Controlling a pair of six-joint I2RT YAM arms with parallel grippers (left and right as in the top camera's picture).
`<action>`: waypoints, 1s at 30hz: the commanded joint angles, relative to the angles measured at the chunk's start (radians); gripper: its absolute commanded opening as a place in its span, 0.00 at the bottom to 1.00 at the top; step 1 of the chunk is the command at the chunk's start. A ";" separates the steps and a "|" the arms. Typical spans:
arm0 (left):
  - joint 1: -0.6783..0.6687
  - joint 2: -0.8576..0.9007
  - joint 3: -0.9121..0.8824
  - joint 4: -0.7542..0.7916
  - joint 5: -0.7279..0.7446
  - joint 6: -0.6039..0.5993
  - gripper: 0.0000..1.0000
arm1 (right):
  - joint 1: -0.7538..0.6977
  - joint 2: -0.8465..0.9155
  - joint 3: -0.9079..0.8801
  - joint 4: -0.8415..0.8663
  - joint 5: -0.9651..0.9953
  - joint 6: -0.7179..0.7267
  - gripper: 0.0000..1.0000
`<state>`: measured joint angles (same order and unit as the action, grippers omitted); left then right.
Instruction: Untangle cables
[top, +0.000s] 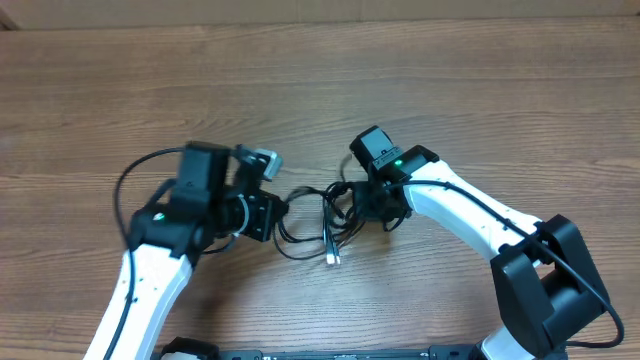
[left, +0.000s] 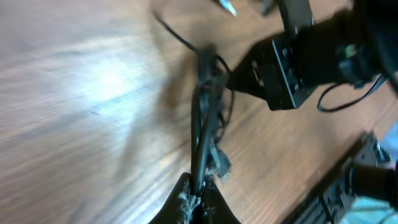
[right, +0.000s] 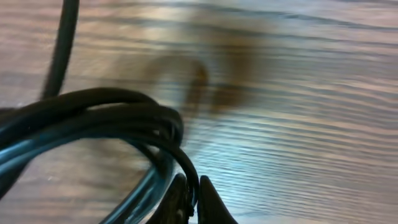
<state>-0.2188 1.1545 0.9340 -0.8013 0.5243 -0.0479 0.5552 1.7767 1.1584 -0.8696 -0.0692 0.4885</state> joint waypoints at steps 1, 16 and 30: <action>0.080 -0.086 0.043 0.016 0.060 0.008 0.04 | -0.036 0.003 0.019 -0.012 0.072 0.066 0.04; 0.272 -0.208 0.045 0.216 0.132 -0.193 0.04 | -0.064 0.003 0.019 -0.064 0.008 0.084 0.13; 0.272 -0.206 0.045 0.152 -0.203 -0.178 0.07 | -0.083 -0.141 0.023 -0.081 -0.113 -0.061 0.43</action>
<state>0.0422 0.9600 0.9470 -0.6243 0.5282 -0.2230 0.4774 1.6966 1.1587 -0.9558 -0.1162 0.4953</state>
